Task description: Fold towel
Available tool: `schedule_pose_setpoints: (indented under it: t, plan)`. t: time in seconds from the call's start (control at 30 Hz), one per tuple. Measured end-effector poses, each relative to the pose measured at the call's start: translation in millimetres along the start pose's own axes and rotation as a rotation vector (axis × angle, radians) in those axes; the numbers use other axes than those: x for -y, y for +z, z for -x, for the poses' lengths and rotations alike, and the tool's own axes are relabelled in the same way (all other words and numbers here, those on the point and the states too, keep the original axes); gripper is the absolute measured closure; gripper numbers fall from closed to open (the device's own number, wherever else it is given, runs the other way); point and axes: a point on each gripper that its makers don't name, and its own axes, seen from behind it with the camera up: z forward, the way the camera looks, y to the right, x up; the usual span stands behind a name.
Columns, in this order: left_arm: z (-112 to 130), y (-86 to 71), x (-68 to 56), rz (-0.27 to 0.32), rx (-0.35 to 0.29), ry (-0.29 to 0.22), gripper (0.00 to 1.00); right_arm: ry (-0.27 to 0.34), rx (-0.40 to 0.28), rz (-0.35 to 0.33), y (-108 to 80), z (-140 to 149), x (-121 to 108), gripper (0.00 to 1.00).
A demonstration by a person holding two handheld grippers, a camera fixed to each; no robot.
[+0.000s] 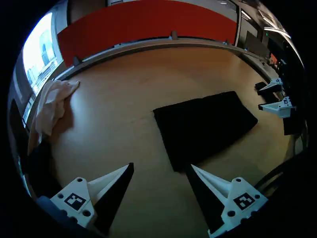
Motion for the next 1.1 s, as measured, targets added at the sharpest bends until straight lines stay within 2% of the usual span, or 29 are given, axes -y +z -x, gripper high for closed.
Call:
schedule_pose_setpoints:
  t: [0.4,0.77,0.97,1.1]
  plan:
    - [21.8,-19.0,10.2,-0.048,-0.016,-0.064,0.04,-0.054,-0.011,-0.058,2.6,-0.8,10.8,0.06]
    - [40.6,-40.2,19.8,-0.102,-0.053,-0.112,0.04,-0.122,0.011,-0.105,6.7,8.8,20.0,0.07]
    - [46.3,-50.7,23.3,-0.12,-0.083,-0.137,0.04,-0.151,0.027,-0.136,8.4,13.3,26.4,0.09]
    - [51.6,-57.5,26.6,-0.133,-0.098,-0.146,0.04,-0.166,0.044,-0.159,10.2,16.5,30.8,0.14]
